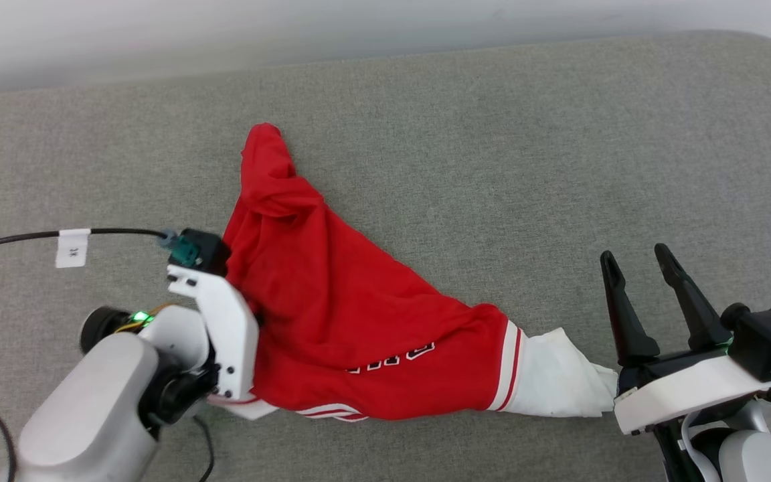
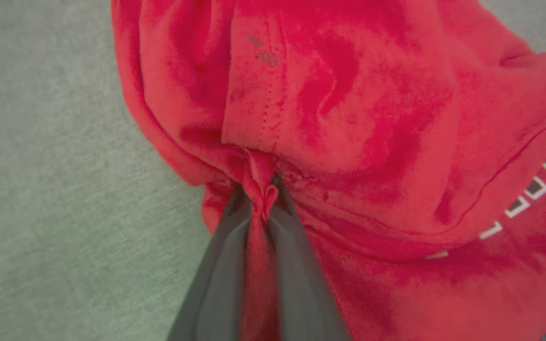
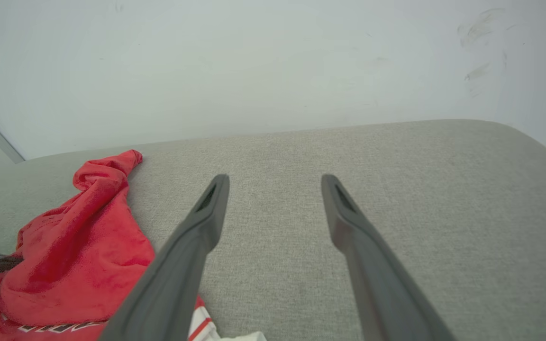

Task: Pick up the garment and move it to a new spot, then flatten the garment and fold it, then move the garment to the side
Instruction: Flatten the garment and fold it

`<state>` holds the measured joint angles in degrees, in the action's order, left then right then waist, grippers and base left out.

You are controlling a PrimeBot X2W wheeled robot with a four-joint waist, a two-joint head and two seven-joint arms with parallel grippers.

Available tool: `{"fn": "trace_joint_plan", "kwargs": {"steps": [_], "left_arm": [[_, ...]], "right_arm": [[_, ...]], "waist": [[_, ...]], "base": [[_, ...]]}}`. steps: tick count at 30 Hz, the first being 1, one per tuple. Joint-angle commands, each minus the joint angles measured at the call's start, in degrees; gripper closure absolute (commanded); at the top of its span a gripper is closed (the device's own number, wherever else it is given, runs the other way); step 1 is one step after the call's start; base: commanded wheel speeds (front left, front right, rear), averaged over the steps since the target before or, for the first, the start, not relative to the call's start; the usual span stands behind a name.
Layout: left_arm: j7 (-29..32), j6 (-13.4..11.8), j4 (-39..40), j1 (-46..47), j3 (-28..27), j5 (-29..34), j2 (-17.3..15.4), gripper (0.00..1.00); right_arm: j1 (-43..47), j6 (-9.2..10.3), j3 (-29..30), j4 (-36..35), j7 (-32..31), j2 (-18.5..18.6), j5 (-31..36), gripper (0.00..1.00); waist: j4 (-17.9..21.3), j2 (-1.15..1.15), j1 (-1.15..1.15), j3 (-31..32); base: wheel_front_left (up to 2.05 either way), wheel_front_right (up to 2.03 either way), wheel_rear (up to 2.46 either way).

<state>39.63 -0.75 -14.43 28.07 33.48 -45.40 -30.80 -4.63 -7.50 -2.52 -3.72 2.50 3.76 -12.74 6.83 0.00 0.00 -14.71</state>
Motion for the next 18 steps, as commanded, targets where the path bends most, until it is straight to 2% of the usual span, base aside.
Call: {"fn": "trace_joint_plan", "kwargs": {"steps": [1,4,8,14,15,18], "left_arm": [[-3.11,0.34,0.62,2.21,0.37,1.59,1.67,1.00],[-6.41,0.89,1.26,4.70,0.61,3.49,3.35,1.00],[-9.58,0.87,0.40,9.73,2.14,6.36,7.47,1.00],[-10.48,1.34,-4.05,13.30,7.28,10.70,12.83,1.00],[-9.71,2.96,-7.58,12.96,11.07,11.85,15.77,1.00],[-9.78,4.34,-10.56,11.43,14.20,12.53,17.83,1.00]], "right_arm": [[-0.06,0.02,-0.08,0.05,-0.26,0.31,-0.61,0.00],[0.14,0.02,-0.29,-0.21,-0.77,0.58,-0.54,0.00],[-0.53,0.02,-0.90,-1.09,-1.39,1.00,-0.54,0.00],[-1.11,0.02,-1.09,-1.95,-1.59,1.02,-0.46,0.00],[-1.14,0.02,-0.91,-1.96,-1.41,0.82,-0.46,0.00],[-0.87,0.02,-0.63,-1.77,-1.16,0.58,-0.42,0.00]], "waist": [[-0.39,0.00,0.00,0.74],[-0.69,0.00,0.00,1.19],[-0.32,0.00,0.00,0.41],[1.16,0.00,0.00,-1.27],[2.06,0.00,0.00,-1.91],[2.39,0.00,0.00,-2.02]], "base": [[0.00,0.00,0.00],[0.00,0.00,0.00],[0.00,0.00,0.00],[0.00,0.00,0.00],[0.00,0.00,0.00],[0.00,0.00,0.00]]}}
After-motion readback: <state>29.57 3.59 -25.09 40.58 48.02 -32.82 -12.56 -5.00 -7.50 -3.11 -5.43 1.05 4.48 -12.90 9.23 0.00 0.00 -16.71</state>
